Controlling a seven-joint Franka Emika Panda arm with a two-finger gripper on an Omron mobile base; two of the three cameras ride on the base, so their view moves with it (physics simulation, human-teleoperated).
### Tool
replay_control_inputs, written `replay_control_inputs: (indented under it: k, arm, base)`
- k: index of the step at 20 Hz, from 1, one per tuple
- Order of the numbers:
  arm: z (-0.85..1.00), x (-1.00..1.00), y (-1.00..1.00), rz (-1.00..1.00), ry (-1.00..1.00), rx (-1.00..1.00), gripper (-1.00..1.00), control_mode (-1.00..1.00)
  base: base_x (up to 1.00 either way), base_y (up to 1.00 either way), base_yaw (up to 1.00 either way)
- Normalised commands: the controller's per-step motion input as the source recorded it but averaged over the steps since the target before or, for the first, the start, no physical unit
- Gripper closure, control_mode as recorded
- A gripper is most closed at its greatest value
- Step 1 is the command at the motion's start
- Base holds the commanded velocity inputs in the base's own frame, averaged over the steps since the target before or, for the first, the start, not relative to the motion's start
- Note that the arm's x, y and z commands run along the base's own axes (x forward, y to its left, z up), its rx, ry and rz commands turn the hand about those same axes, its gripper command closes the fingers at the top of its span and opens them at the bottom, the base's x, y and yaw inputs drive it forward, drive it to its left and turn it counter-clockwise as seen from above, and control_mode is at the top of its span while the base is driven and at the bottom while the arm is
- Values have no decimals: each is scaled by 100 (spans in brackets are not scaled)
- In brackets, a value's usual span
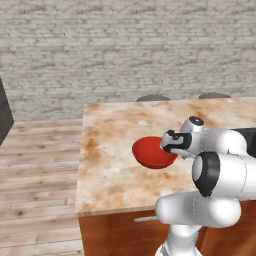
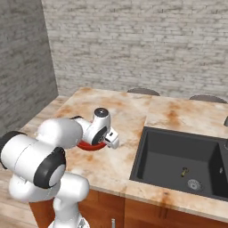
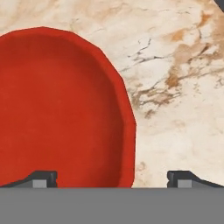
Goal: Clear the mugs and bowl far away from the sink.
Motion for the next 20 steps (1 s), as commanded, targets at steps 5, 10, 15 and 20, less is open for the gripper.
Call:
replay_control_inputs:
  k: [5, 10, 15, 20]
  arm:
    - [-27, 11, 4, 0, 0, 0, -100, -100]
    - [-16, 0, 42, 0, 0, 0, 100, -100]
    - [-6, 0, 38, 0, 0, 0, 100, -100]
    - [3, -1, 8, -5, 0, 0, 100, -100]
  base:
    - [0, 0, 0]
    - [0, 0, 0]
    - [0, 0, 0]
    - [0, 0, 0]
